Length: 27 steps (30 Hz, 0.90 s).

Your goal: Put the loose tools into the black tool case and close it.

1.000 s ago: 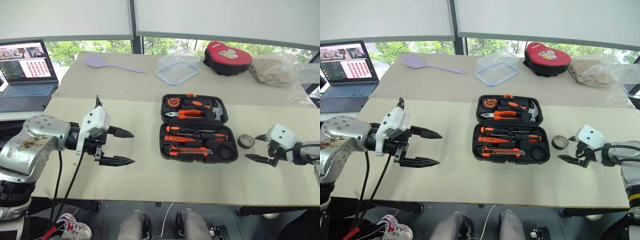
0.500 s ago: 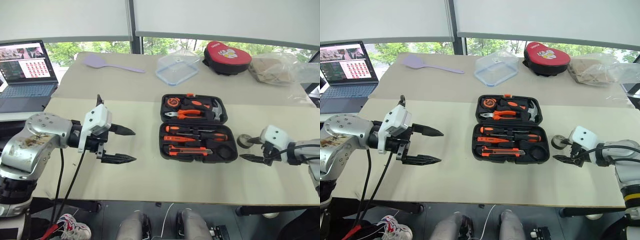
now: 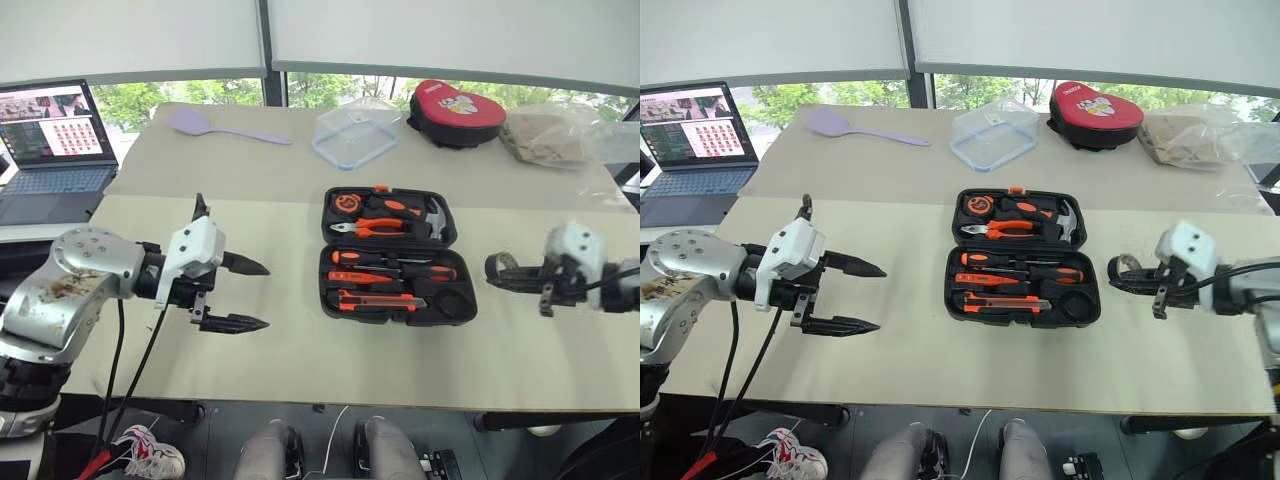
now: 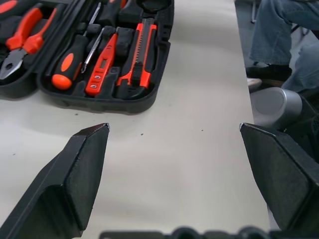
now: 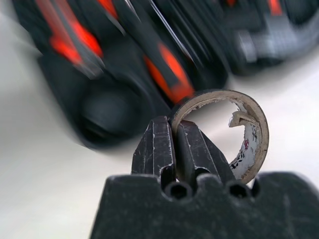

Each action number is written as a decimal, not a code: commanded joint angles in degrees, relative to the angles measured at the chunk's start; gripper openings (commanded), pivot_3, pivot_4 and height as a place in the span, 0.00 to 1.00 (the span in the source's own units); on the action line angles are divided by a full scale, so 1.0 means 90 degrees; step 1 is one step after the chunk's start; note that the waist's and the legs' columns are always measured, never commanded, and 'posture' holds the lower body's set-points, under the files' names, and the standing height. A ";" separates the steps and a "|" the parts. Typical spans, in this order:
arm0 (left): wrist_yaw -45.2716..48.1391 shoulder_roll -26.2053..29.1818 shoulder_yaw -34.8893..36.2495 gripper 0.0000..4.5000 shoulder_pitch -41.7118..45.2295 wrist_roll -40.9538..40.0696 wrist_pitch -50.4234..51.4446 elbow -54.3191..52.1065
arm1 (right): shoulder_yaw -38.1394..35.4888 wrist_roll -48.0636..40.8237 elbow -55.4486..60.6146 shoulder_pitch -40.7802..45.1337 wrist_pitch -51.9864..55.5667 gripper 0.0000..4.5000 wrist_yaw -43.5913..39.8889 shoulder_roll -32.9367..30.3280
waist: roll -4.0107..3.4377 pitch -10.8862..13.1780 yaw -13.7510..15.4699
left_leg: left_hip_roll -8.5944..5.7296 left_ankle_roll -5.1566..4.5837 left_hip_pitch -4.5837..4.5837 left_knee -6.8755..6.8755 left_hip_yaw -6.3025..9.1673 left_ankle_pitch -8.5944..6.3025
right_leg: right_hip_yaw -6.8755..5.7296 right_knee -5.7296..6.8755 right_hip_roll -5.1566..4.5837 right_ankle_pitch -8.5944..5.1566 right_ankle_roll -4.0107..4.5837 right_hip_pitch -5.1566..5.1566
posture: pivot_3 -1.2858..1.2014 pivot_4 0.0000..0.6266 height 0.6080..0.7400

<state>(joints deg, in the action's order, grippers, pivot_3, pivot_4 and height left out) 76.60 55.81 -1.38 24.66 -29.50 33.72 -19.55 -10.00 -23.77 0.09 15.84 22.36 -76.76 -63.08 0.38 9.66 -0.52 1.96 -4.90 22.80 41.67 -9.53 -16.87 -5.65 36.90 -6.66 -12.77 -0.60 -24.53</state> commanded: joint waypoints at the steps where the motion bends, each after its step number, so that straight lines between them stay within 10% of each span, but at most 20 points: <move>1: 0.0016 -0.0006 -0.0034 1.00 0.0041 0.0019 -0.0194 -0.0125 | 0.0102 -0.0322 0.1176 -0.0353 0.0522 0.01 0.0036 -0.0018 | 0.0005 -0.0002 0.0000 | 0.0001 0.0001 0.0001 0.0000 0.0002 0.0000 | -0.0001 0.0000 0.0001 0.0001 0.0001 0.0000 | 0.52 0.24 0.93; 13: 0.0125 -0.0003 -0.0207 1.00 0.0357 0.0061 -0.0302 0.0121 | 0.1143 0.0777 0.0735 -0.0186 0.0224 0.01 0.0897 0.0415 | 0.0005 -0.0001 0.0070 | -0.0010 -0.0001 0.0047 0.0007 -0.0020 0.0001 | 0.0003 0.0012 0.0001 0.0002 0.0002 -0.0057 | 0.52 0.24 0.93; 27: -0.0066 -0.0126 -0.0245 1.00 0.0417 0.0095 -0.0258 0.0256 | 0.0071 -0.0062 0.1109 -0.0371 0.0970 0.99 0.0604 -0.0023 | 0.0005 -0.0001 0.0114 | -0.0008 0.0001 0.0046 0.0008 -0.0021 0.0002 | 0.0006 0.0013 0.0009 0.0001 0.0000 -0.0057 | 0.52 0.24 0.93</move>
<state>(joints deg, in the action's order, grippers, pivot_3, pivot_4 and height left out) 77.01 55.29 -3.68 27.12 -29.08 31.38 -17.26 -3.93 -21.85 9.85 11.05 29.02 -71.58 -61.90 0.43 9.65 0.51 1.89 -4.89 23.22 41.74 -9.71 -16.85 -5.59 37.01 -6.58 -12.76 -0.60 -25.04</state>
